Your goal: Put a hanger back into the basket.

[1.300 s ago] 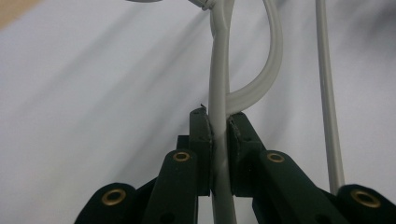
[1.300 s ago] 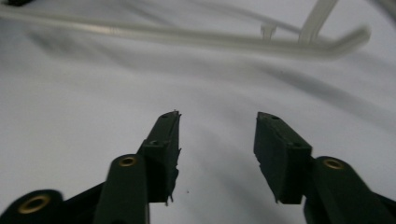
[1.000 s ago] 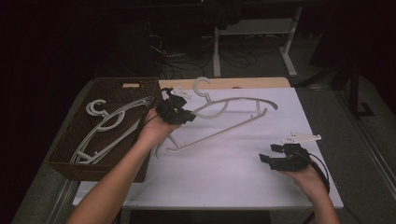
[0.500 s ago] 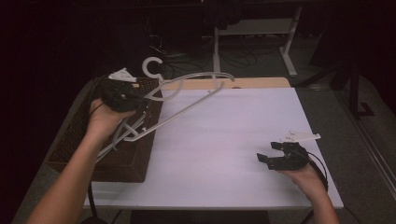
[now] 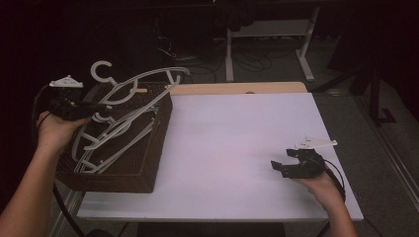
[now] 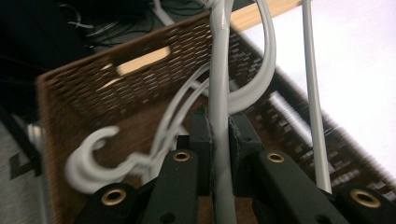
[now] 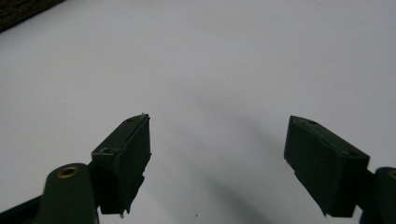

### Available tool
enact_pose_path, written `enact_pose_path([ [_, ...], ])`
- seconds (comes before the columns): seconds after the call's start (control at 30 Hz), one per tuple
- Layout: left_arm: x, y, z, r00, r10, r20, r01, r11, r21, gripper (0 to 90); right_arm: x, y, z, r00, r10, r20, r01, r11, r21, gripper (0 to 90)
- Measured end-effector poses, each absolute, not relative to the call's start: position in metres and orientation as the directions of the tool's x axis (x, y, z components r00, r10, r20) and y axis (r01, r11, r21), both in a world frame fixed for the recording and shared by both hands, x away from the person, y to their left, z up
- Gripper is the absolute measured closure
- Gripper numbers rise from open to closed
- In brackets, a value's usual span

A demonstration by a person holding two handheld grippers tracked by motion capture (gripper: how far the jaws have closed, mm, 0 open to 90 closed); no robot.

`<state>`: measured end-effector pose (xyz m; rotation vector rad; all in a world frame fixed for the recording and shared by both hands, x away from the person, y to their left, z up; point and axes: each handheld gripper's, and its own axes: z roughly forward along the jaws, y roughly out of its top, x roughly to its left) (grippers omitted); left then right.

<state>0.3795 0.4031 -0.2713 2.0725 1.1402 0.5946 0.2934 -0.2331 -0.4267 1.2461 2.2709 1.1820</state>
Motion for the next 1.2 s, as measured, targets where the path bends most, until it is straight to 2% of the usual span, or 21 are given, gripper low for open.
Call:
enact_pose_path([
  [0.47,0.375,0.458,-0.296,0.436,0.896,0.082,0.599,-0.357,0.716,82.3,0.293,-0.235,-0.426,-0.572,0.811,0.122,0.566,0.282,0.775,22.3],
  [1.0,0.391,0.453,-0.336,0.442,0.896,0.049,0.669,-0.366,0.647,80.8,0.292,-0.235,-0.426,-0.571,0.812,0.120,0.566,0.283,0.774,22.3],
  [1.03,0.392,0.453,-0.339,0.452,0.891,0.032,0.672,-0.364,0.645,79.0,0.292,-0.235,-0.426,-0.572,0.812,0.120,0.565,0.284,0.775,22.3],
  [1.1,0.392,0.451,-0.344,0.451,0.893,0.017,0.672,-0.352,0.651,64.0,0.292,-0.235,-0.425,-0.573,0.810,0.120,0.564,0.284,0.775,22.3],
  [1.2,0.392,0.449,-0.344,0.445,0.895,0.033,0.669,-0.357,0.652,55.5,0.293,-0.234,-0.425,-0.574,0.810,0.120,0.563,0.285,0.776,22.3],
])
